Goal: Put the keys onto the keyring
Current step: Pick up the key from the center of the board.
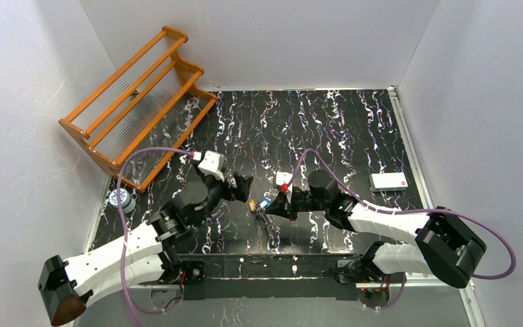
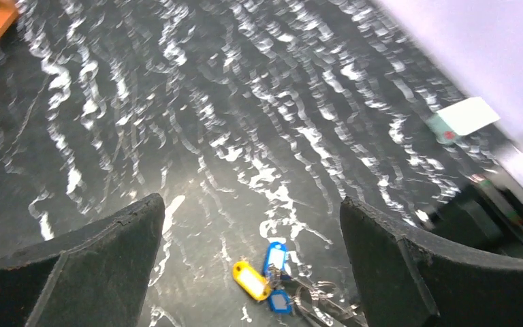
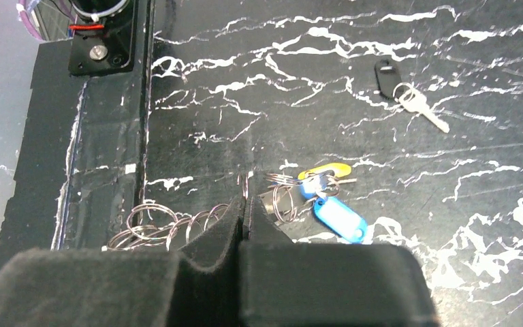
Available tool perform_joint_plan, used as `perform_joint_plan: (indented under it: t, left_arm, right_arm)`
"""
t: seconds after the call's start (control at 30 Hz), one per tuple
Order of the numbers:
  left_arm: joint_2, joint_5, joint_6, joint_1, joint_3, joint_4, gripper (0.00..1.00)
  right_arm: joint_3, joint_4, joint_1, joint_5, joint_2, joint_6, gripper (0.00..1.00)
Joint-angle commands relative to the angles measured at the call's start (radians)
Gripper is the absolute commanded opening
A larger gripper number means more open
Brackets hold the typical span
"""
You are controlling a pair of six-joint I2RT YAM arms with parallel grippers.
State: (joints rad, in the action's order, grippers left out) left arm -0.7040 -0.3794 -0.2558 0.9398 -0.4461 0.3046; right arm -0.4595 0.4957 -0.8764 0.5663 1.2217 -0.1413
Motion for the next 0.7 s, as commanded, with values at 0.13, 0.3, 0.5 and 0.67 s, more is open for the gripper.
perform_joint_plan:
  t: [0.13, 0.3, 0.5, 0.67]
  left_arm:
    - [-0.368, -0.153, -0.23, -0.09, -0.29, -0.508, 0.98]
    - [-0.549, 0.12, -0.364, -0.276, -0.321, -0.574, 0.94]
    - [-0.664, 0.265, -0.424, -0.381, -0.32, -0.543, 0.77]
    - [-0.706, 0.365, -0.452, -0.485, -0.318, -0.493, 0.68]
  right_arm:
    - [-0.035, -0.033, 0.005, 0.009, -0.018, 0.01, 0.01]
    - [-0.045, -0.032, 0.006, 0.017, -0.007, 0.037, 0.01]
    - [-0.072, -0.077, 0.005, 0.015, 0.017, 0.049, 0.01]
    - [-0.104, -0.123, 0.005, 0.046, 0.051, 0.051, 0.01]
